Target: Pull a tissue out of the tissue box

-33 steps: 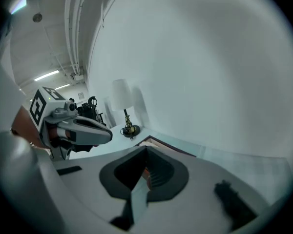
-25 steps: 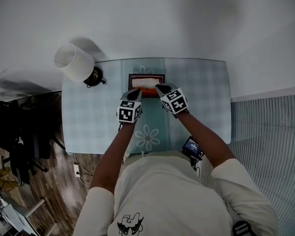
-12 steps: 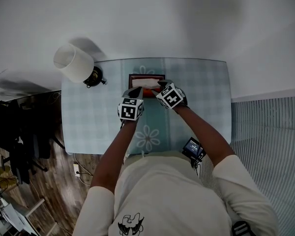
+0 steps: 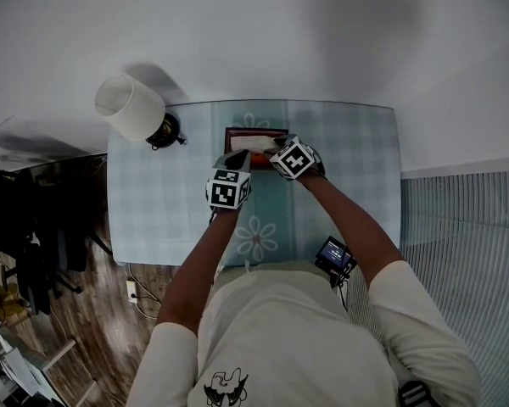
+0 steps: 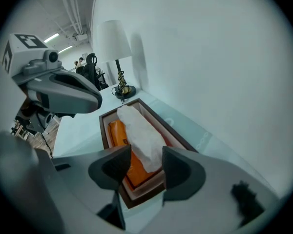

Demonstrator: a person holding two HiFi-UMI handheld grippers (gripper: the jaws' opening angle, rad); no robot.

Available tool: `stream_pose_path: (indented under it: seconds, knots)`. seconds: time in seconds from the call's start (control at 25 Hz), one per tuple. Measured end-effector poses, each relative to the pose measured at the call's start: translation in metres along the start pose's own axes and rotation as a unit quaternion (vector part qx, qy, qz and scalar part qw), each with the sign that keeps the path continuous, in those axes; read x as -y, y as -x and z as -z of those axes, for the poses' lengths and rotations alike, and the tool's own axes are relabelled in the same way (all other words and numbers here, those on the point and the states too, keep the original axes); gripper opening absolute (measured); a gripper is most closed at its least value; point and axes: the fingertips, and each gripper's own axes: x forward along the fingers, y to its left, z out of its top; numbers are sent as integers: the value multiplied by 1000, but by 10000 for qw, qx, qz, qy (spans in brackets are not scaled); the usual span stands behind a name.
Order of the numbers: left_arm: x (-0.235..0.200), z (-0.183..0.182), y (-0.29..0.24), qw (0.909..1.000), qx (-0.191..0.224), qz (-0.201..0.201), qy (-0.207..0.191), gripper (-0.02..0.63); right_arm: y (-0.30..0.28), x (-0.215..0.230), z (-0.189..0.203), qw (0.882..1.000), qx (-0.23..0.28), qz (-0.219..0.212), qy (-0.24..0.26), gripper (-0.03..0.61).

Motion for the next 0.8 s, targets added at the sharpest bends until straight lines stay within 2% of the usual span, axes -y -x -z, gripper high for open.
stream_pose_path:
  seconds: [0.08,0.16,0.2,0.6,0.8]
  knots:
    - [-1,1,0,10000,-10,-1,32,6,-1,0,-1,10000,-51,20,62,209]
    - [-3,1,0,10000,-11,-15,56,6,1,3,-3,9997,-62,141,180,62]
    - [-4,1,1,10000,-11,-25,65,6,2,4,-3,9997,-33,186,175,16]
    - [-10,-1,16,9999,64,-126,28,6,29,-6,-13,9984,497,209,-184,15]
    - [-3,-9,31,9994,241,-151,-215,6,49,-12,-17,9969,750,209,-144,14]
